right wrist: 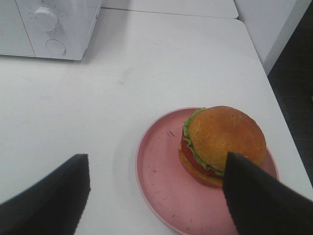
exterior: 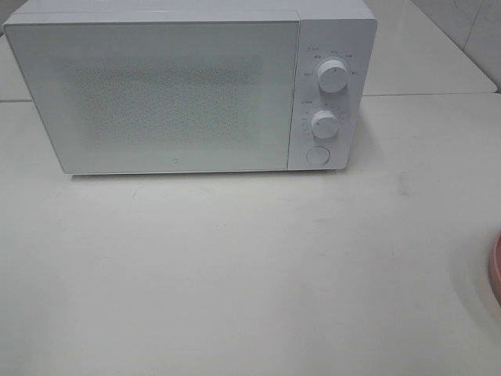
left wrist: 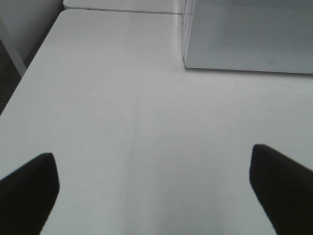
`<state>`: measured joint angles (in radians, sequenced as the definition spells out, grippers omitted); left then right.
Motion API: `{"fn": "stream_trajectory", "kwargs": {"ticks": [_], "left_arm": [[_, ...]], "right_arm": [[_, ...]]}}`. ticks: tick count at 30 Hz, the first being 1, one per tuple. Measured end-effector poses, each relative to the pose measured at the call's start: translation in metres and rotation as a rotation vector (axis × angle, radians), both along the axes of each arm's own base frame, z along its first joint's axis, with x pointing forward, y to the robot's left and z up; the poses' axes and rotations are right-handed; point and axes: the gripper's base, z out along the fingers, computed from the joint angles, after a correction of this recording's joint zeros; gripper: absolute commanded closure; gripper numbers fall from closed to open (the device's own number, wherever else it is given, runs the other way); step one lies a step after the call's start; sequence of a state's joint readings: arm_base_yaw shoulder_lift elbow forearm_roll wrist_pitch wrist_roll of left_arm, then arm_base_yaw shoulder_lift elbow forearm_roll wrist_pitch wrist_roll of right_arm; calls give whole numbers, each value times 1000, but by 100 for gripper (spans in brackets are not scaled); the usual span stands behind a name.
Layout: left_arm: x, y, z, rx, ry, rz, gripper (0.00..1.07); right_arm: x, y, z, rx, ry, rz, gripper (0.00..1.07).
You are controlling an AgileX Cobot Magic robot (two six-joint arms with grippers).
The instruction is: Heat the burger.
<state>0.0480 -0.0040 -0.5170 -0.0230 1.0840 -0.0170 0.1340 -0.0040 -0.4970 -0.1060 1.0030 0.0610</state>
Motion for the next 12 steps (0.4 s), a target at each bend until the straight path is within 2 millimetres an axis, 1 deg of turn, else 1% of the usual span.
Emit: {"fn": "stream_trajectory", "kwargs": {"ticks": [12], "left_arm": [[0,0,0,2,0,1,8]], "right_arm": [[0,0,0,0,0,0,32]]}}
